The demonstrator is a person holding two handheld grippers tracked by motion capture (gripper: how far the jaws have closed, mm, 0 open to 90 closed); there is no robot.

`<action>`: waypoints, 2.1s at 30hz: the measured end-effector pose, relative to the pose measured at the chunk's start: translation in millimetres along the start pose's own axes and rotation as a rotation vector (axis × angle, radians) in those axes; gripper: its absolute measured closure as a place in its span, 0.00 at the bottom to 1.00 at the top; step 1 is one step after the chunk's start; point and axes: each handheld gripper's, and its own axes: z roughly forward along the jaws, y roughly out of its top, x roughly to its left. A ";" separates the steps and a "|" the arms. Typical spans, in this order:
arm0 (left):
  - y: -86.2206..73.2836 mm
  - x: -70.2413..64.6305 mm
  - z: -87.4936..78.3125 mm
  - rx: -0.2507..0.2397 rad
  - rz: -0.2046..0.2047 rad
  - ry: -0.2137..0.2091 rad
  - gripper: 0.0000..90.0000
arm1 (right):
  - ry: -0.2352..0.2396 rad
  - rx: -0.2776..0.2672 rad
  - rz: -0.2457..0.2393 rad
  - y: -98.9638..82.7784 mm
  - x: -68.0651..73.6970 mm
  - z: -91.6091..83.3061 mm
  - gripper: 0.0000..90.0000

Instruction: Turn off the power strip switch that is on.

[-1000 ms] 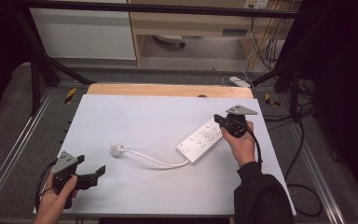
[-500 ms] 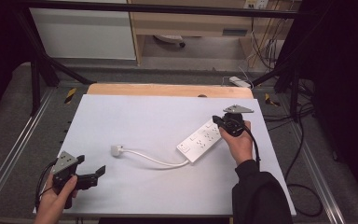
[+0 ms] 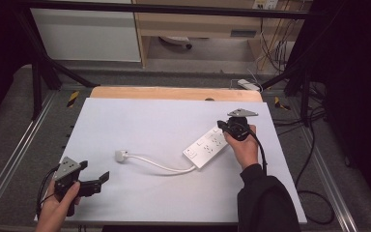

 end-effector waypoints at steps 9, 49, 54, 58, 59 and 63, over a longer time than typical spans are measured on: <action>0.0 -0.1 0.0 -0.001 0.001 -0.001 0.07 | -0.005 0.033 -0.004 -3.3 -1.0 4.3 1.00; 0.1 -0.2 -0.4 -0.002 0.006 -0.001 0.07 | 0.009 0.073 0.012 -11.7 4.4 23.9 1.00; 0.1 -0.3 -0.4 -0.003 0.006 -0.002 0.07 | 0.013 0.076 0.012 -11.9 5.8 24.6 1.00; 0.1 -0.3 -0.4 -0.002 0.007 -0.002 0.07 | 0.018 0.080 0.011 -12.7 6.8 26.1 1.00; 0.1 -0.3 -0.4 -0.002 0.007 -0.002 0.07 | 0.019 0.082 0.012 -12.8 7.1 26.3 1.00; 0.2 -0.2 -0.4 -0.006 0.006 -0.001 0.07 | 0.024 0.084 0.013 -13.7 8.5 28.0 1.00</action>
